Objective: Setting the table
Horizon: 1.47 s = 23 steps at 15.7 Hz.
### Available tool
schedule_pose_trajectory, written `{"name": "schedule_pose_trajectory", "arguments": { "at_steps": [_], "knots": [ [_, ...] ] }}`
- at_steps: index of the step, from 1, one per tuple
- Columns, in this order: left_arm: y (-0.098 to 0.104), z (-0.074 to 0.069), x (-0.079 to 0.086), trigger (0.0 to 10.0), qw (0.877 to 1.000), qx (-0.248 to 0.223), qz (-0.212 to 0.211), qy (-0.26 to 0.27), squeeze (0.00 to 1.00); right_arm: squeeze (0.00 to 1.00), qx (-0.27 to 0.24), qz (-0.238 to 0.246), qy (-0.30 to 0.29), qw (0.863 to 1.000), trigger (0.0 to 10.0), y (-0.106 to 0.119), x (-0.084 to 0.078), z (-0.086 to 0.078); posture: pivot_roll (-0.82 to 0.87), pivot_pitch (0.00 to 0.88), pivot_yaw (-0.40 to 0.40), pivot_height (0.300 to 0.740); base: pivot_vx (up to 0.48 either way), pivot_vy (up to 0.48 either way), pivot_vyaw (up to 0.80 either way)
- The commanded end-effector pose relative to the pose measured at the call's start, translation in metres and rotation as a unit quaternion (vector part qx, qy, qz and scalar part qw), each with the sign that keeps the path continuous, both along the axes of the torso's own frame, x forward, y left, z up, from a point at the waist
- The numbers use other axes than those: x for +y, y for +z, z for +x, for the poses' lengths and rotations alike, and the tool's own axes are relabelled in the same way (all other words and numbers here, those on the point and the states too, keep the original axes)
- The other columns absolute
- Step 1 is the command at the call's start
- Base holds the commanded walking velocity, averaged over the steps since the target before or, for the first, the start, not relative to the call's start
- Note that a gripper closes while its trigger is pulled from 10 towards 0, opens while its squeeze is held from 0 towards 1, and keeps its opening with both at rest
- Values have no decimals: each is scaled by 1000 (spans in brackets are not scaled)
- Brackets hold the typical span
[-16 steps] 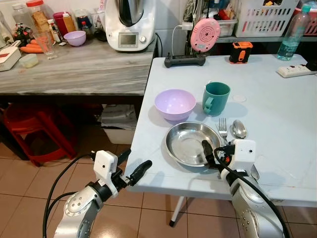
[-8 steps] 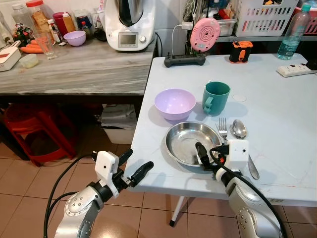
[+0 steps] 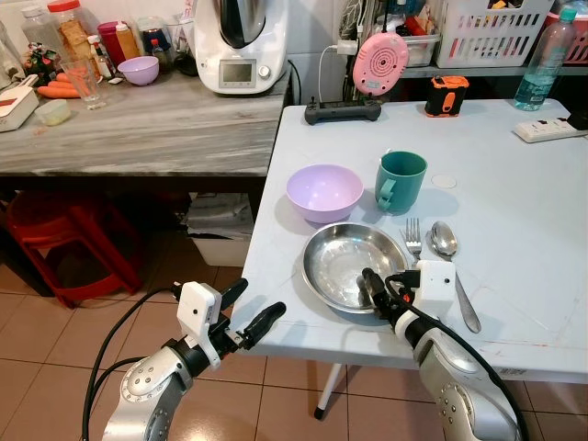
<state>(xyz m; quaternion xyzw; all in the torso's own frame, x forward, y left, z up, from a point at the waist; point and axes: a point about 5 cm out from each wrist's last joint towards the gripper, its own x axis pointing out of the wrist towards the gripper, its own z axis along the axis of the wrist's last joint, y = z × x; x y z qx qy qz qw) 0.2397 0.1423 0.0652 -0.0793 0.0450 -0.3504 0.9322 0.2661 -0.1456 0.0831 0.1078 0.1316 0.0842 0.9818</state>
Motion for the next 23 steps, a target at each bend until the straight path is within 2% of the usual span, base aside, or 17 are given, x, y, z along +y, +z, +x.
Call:
{"name": "schedule_pose_trajectory", "arguments": {
  "at_steps": [1, 15, 20, 22, 23],
  "knots": [
    [-3, -2, 1, 10000, 1000, 3, 6, -7, 0, 0, 10, 7, 3, 1000, 0, -2, 2, 0, -51, 14, 89, 740, 0, 0, 0],
    [0, -1, 2, 10000, 1000, -20, 1, -18, 0, 0, 48, 92, -59, 993, 0, -5, -4, 6, -47, 12, 98, 740, 0, 0, 0],
    [1, -1, 1, 10000, 999, -28, 4, -20, 0, 0, 59, 102, -72, 990, 0, -7, -6, 6, -48, 11, 102, 740, 0, 0, 0],
    [1, 1, 3, 10000, 999, -34, 10, -5, 0, 0, 59, 101, -80, 990, 0, -6, -8, 6, -50, 8, 104, 740, 0, 0, 0],
    [2, 5, 7, 10000, 999, -38, 17, 26, 0, 0, 56, 100, -88, 990, 6235, -4, -9, 7, -51, 7, 102, 740, 0, 0, 0]
  ]
}}
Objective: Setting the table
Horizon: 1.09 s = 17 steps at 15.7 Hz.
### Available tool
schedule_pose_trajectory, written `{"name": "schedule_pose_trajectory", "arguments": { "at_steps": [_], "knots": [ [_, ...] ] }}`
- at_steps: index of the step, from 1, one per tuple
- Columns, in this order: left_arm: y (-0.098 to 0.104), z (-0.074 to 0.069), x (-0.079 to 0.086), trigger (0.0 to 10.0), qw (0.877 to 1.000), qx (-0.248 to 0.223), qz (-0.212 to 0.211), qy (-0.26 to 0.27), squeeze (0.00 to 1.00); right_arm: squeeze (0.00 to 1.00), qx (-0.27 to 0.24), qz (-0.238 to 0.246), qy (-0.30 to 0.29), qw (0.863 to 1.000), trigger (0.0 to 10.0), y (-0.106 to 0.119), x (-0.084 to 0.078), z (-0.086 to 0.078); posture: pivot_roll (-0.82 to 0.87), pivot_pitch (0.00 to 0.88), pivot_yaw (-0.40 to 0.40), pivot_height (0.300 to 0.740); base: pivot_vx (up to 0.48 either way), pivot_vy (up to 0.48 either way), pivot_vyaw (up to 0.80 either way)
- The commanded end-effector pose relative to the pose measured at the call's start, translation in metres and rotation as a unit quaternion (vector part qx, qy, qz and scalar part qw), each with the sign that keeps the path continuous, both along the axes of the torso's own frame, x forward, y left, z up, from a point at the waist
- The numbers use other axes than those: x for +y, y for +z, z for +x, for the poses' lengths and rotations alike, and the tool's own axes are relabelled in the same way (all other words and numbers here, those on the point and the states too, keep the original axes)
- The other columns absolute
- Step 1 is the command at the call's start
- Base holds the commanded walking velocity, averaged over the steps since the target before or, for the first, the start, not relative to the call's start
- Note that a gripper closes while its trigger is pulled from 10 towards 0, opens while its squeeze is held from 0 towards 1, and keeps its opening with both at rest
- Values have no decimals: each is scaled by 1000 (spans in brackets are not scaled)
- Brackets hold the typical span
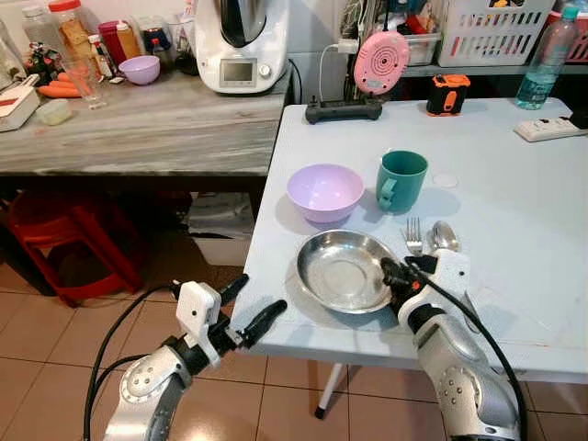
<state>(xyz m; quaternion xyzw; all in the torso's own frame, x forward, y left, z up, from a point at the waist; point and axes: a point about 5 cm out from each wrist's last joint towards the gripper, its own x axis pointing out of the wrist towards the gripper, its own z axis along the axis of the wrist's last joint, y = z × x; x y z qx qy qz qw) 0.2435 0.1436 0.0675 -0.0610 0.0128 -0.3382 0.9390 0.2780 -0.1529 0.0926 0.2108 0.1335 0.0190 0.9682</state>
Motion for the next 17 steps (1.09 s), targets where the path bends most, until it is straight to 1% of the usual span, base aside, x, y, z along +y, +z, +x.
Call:
{"name": "schedule_pose_trajectory", "arguments": {
  "at_steps": [1, 2, 3, 4, 6, 7, 8, 10, 12, 15, 17],
  "knots": [
    [0, 4, 7, 10000, 1000, -3, 14, 27, 0, 0, 37, 7, -10, 999, 6235, -13, -2, -4, -51, 6, 101, 740, 0, 0, 0],
    [1, 11, 13, 10000, 998, 1, 11, 70, 0, 0, 30, -8, -20, 999, 10000, -10, -4, -2, -52, 4, 101, 740, 0, 0, 0],
    [2, 19, 19, 10000, 993, 12, 12, 120, 0, 0, 25, -24, -26, 999, 10000, -7, -6, -1, -51, 2, 100, 740, 0, 0, 0],
    [2, 22, 21, 10000, 990, 18, 13, 140, 0, 0, 19, -19, -26, 999, 10000, -6, -6, 0, -50, 0, 99, 740, 0, 0, 0],
    [1, 27, 23, 10000, 985, 42, -4, 165, 0, 0, 14, -54, -40, 998, 10000, -6, -8, 1, -47, 0, 95, 740, 0, 0, 0],
    [5, 30, 20, 10000, 987, 34, -11, 160, 0, 0, -36, -57, -14, 998, 10000, 0, -3, 0, -44, 0, 94, 740, 0, 0, 0],
    [6, 30, 19, 10000, 987, 30, -10, 158, 0, 0, -41, -55, -11, 998, 10000, 0, -2, 0, -44, 0, 94, 740, 0, 0, 0],
    [8, 31, 18, 10000, 987, 26, -15, 158, 0, 0, -36, -49, -22, 998, 10000, 1, -1, 0, -45, 0, 97, 740, 0, 0, 0],
    [9, 32, 16, 10000, 986, 26, -23, 161, 0, 0, -35, -44, -20, 998, 10000, 3, -1, 0, -47, 0, 99, 740, 0, 0, 0],
    [11, 35, 13, 10000, 985, 28, -30, 168, 0, 0, -40, -53, -30, 997, 10000, 2, -3, -1, -51, 0, 102, 740, 0, 289, 0],
    [11, 36, 12, 10000, 985, 27, -32, 167, 0, 0, -42, -57, -31, 997, 10000, 1, -4, -1, -51, 0, 103, 740, 0, 347, -591]
  ]
}}
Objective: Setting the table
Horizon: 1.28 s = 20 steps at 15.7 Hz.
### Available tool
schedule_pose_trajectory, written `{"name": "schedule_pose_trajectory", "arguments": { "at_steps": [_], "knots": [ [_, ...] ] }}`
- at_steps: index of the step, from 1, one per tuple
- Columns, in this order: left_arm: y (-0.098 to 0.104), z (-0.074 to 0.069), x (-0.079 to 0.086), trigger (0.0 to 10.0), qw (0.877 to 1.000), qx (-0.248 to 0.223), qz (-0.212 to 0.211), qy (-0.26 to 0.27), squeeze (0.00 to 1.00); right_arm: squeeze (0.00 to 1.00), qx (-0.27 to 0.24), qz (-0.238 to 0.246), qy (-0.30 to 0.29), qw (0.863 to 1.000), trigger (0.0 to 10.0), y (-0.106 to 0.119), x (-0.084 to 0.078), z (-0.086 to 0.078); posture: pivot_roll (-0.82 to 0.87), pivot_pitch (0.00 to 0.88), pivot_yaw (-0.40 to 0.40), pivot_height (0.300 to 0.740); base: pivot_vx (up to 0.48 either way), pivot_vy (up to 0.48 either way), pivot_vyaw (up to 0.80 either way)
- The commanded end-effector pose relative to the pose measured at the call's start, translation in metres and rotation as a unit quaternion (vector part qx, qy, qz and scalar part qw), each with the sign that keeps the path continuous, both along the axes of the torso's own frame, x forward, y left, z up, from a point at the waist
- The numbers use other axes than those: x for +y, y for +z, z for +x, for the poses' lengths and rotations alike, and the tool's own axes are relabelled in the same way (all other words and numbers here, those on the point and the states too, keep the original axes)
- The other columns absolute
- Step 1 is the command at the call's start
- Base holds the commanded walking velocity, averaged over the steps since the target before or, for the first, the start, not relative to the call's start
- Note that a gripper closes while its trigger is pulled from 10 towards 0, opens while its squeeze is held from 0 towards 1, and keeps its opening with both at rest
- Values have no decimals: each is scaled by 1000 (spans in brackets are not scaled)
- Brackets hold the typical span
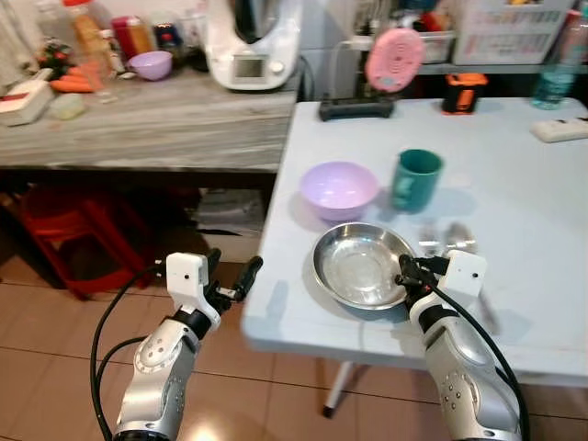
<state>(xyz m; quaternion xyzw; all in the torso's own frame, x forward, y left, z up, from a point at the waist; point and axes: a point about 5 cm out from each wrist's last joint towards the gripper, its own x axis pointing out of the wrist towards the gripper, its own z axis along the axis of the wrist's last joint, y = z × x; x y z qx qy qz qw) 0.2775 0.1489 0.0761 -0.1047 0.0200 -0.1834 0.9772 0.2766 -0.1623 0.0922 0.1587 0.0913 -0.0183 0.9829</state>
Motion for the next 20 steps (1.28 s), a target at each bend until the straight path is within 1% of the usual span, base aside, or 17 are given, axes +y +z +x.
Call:
{"name": "schedule_pose_trajectory", "arguments": {
  "at_steps": [1, 2, 6, 7, 9, 10, 11, 12, 14, 15, 20],
  "knots": [
    [3, 2, 7, 10000, 1000, -2, 2, 8, 0, 0, -5, 0, 7, 1000, 10000, 2, 6, 1, -51, 0, 103, 740, 0, 352, -606],
    [2, 2, 6, 10000, 1000, -2, 1, 8, 0, 0, -5, 1, 7, 1000, 10000, 2, 6, 1, -51, 0, 104, 740, 0, 352, -587],
    [2, 1, 5, 10000, 1000, -2, 1, 6, 0, 0, -21, 9, 6, 1000, 10000, 4, 7, -1, -50, 0, 104, 740, 0, 364, 0],
    [2, 1, 6, 10000, 1000, -2, 1, 6, 0, 0, -12, 0, 1, 1000, 10000, 3, 6, 0, -50, 0, 106, 740, 0, 382, 0],
    [2, 2, 6, 10000, 1000, -2, 2, 6, 0, 0, -21, -22, -6, 1000, 10000, 5, 5, 0, -50, 0, 107, 740, 0, 386, 0],
    [2, 2, 6, 10000, 1000, -2, 2, 6, 0, 0, -35, -13, 5, 999, 10000, 6, 7, 1, -49, 0, 109, 740, 0, 390, 0],
    [2, 3, 6, 10000, 1000, -2, 3, 6, 0, 0, -40, -12, 2, 999, 10000, 6, 7, 1, -49, 0, 111, 740, 0, 398, 0],
    [2, 3, 6, 10000, 1000, -3, 3, 6, 0, 0, -40, -15, -3, 999, 10000, 6, 7, 1, -49, 0, 112, 740, 0, 394, 0],
    [2, 3, 6, 10000, 1000, -3, 4, 6, 0, 0, -39, -6, -4, 999, 10000, 8, 9, 2, -49, 0, 114, 740, 0, 394, 0],
    [2, 4, 6, 10000, 1000, -3, 5, 6, 0, 0, -43, -11, -1, 999, 10000, 9, 9, 2, -49, 0, 115, 740, 0, 390, 0],
    [1, 4, 3, 10000, 1000, -2, 6, 3, 0, 0, -46, -9, -9, 999, 10000, 9, 6, 1, -56, 0, 120, 740, 0, 393, 0]
  ]
}}
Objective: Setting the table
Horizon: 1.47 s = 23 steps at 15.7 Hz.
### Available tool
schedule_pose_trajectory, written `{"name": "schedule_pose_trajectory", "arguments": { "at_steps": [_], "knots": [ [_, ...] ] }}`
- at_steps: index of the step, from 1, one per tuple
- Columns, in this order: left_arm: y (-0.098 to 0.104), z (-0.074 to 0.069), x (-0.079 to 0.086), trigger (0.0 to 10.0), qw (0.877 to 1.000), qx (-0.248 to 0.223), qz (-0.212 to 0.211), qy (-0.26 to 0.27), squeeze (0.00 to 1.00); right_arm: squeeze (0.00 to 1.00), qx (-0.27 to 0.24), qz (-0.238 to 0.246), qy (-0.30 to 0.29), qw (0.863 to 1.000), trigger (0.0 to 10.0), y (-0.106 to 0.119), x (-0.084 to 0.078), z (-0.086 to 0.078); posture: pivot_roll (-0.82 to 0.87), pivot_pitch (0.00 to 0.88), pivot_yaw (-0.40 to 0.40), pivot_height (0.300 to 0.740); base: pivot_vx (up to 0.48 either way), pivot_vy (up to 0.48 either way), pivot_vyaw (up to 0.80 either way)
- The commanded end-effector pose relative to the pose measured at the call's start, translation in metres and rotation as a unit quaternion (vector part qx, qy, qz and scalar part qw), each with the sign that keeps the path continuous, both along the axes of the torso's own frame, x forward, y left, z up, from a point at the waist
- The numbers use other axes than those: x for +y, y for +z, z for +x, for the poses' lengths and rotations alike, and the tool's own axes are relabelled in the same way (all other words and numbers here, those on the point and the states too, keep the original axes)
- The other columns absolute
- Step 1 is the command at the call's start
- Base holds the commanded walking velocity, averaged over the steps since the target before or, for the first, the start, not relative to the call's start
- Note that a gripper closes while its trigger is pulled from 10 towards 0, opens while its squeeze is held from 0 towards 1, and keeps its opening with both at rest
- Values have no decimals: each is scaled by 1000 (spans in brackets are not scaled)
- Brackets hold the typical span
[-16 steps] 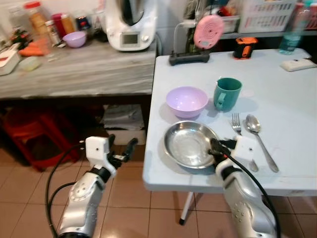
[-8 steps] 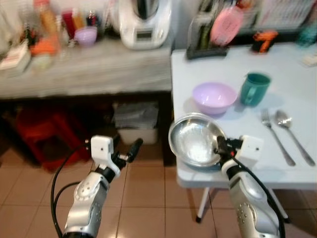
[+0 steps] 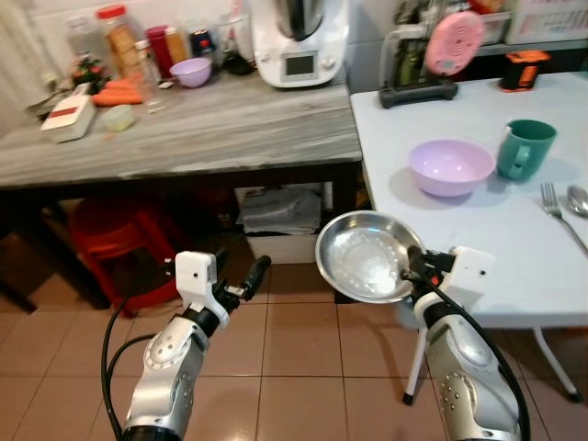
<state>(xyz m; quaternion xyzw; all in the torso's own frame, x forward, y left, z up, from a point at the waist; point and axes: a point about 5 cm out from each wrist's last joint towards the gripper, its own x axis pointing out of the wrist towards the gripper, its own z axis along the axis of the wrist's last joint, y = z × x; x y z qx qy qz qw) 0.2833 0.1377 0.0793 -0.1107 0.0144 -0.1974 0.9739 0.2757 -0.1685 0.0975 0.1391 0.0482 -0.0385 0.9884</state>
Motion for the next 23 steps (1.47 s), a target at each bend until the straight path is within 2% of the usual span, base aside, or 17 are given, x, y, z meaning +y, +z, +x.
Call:
{"name": "schedule_pose_trajectory", "arguments": {
  "at_steps": [1, 8, 12, 13, 14, 16, 20, 23],
  "knots": [
    [-3, -1, 15, 10000, 1000, 5, 14, 16, 0, 0, -8, 13, 15, 1000, 10000, 4, 12, 2, -57, 0, 121, 740, 0, 394, 0],
    [-4, 1, 14, 10000, 1000, 2, 17, 21, 0, 0, -45, 0, 7, 999, 10000, 19, 8, 6, -61, 0, 117, 740, 0, 396, 0],
    [-1, 6, 26, 10000, 997, -11, 35, 71, 0, 0, -56, -17, 6, 998, 10000, 22, 6, 6, -58, 0, 111, 740, 0, 405, 0],
    [2, 8, 33, 10000, 994, -18, 47, 101, 0, 0, -65, -32, 2, 997, 10000, 26, 5, 5, -57, 0, 109, 740, 0, 405, 0],
    [2, 9, 37, 10000, 992, -21, 54, 116, 0, 0, -72, -50, -1, 996, 10000, 28, 3, 5, -57, 0, 108, 740, 0, 405, 0],
    [2, 7, 43, 10000, 988, -23, 62, 139, 0, 0, -77, -54, -9, 996, 10000, 31, 0, 5, -57, 0, 106, 740, 0, 403, 0],
    [-4, -2, 35, 10000, 991, -23, 55, 122, 0, 0, -80, -62, -12, 995, 10000, 32, -1, 5, -57, 0, 103, 740, 0, 202, 0],
    [-1, -2, 27, 10000, 994, -29, 30, 98, 0, 0, -84, -66, -12, 994, 10000, 32, 0, 6, -54, 0, 100, 740, 0, 0, 0]
  ]
}}
